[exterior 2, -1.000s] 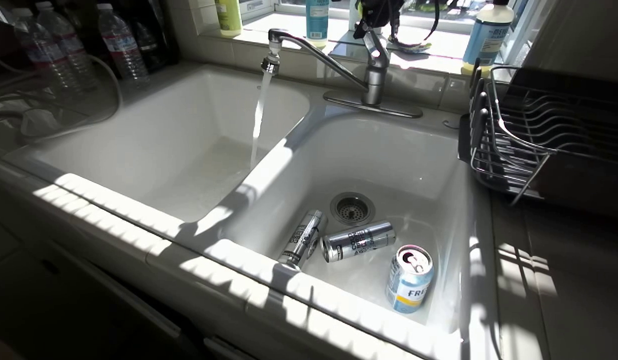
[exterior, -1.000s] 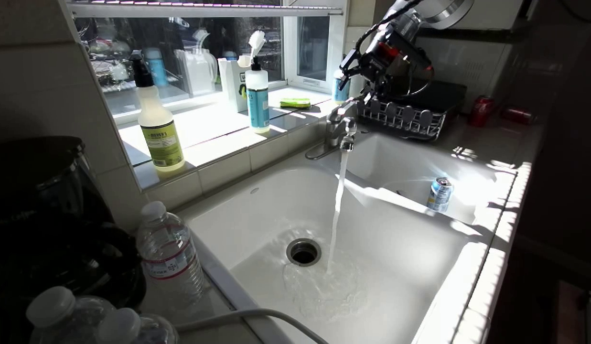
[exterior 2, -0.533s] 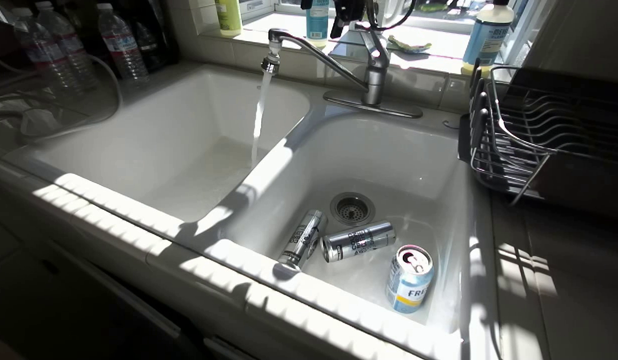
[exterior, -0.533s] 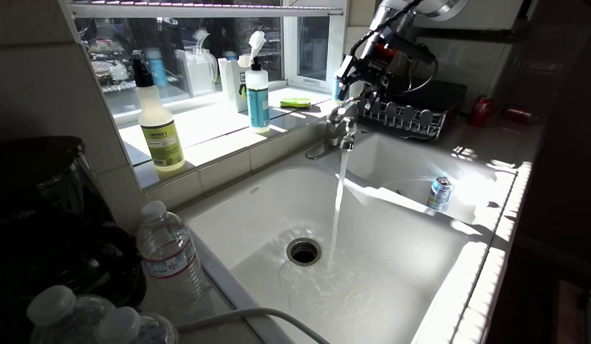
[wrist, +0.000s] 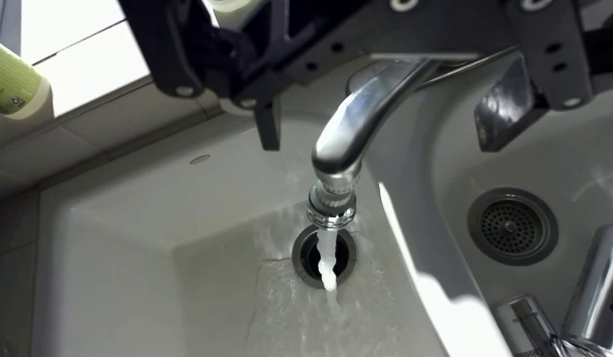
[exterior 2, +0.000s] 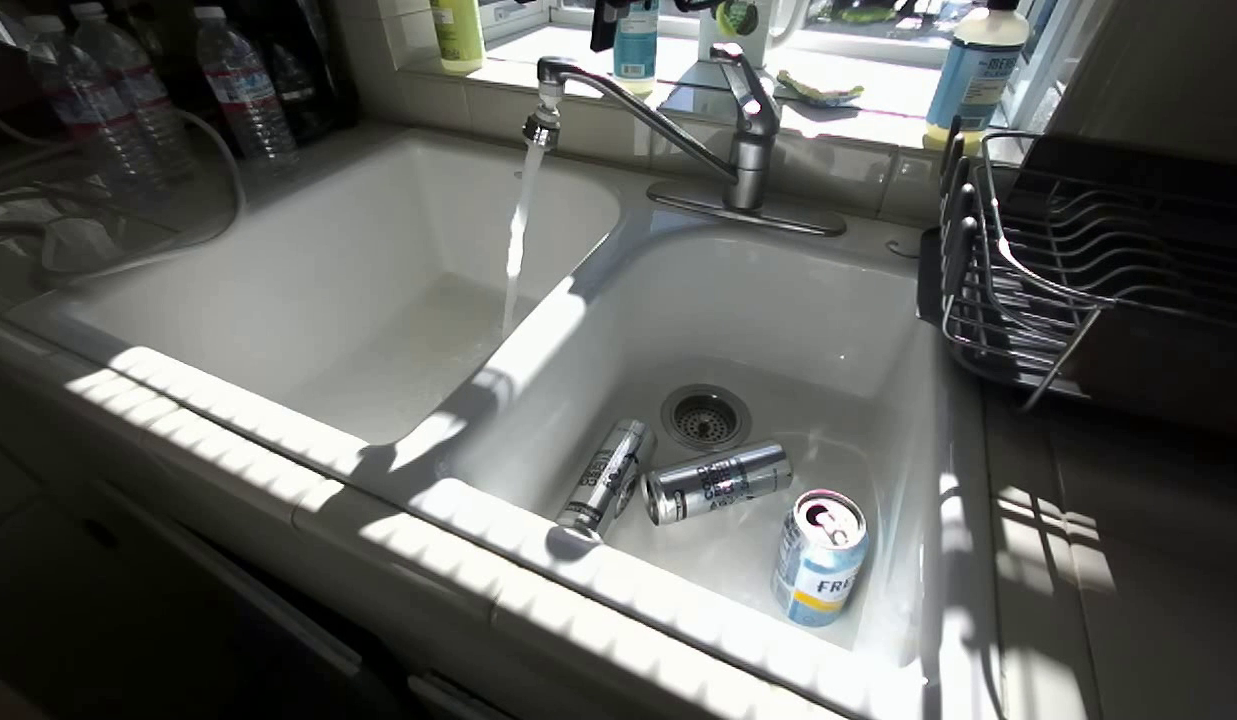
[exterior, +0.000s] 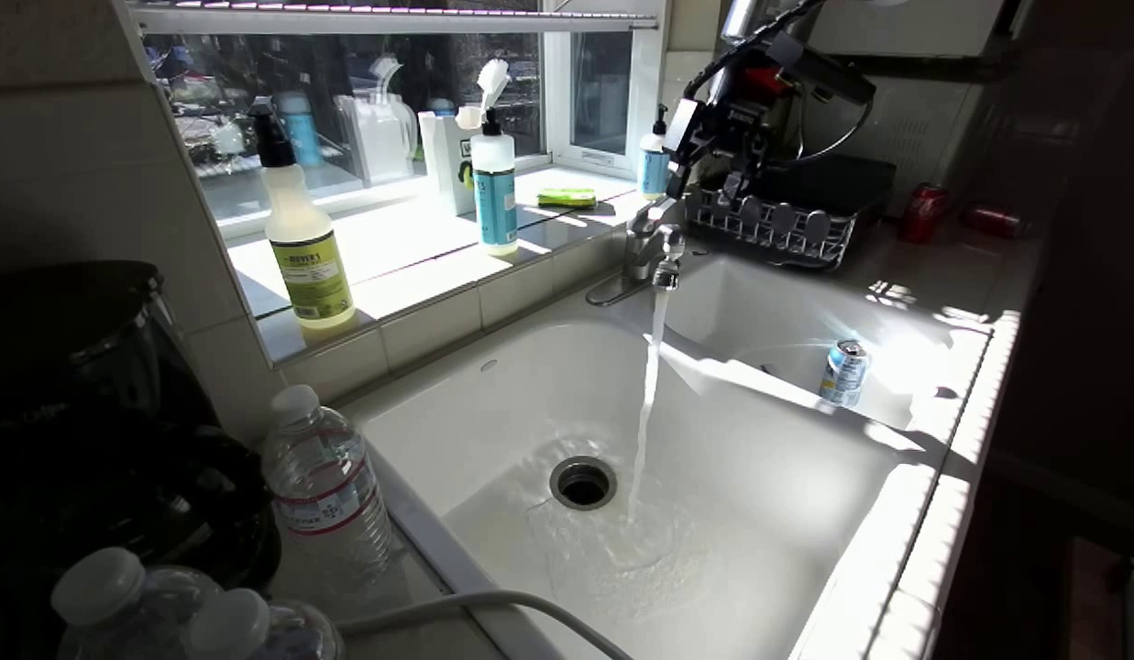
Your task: Open the tap
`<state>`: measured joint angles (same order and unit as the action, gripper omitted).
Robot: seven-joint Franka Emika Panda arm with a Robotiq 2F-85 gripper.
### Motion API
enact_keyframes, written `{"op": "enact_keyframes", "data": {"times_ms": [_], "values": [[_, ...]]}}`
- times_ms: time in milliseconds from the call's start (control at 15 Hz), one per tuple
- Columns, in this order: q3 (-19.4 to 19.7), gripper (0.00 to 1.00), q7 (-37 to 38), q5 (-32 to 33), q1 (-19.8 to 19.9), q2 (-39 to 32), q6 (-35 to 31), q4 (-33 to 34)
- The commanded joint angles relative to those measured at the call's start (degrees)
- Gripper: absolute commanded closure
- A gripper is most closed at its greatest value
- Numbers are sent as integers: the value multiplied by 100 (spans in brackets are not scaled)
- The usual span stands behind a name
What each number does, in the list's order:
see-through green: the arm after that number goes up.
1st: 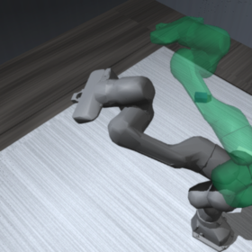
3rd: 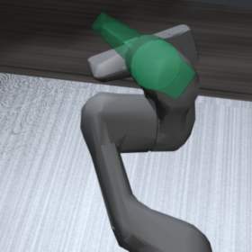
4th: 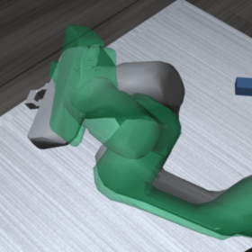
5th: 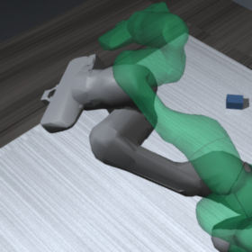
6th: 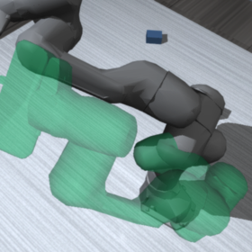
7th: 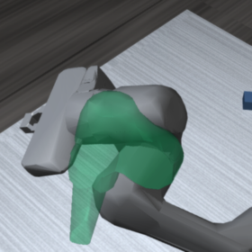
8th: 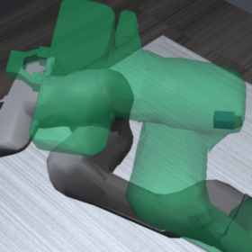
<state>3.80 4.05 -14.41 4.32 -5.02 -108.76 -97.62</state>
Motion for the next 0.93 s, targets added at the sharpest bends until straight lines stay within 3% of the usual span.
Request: {"op": "enact_keyframes", "data": {"times_ms": [0,867], "values": [[-46,0,-246,336,-71,719,-83,-885],[-82,0,-1355,680,-197,2177,-1282,-2705]]}}
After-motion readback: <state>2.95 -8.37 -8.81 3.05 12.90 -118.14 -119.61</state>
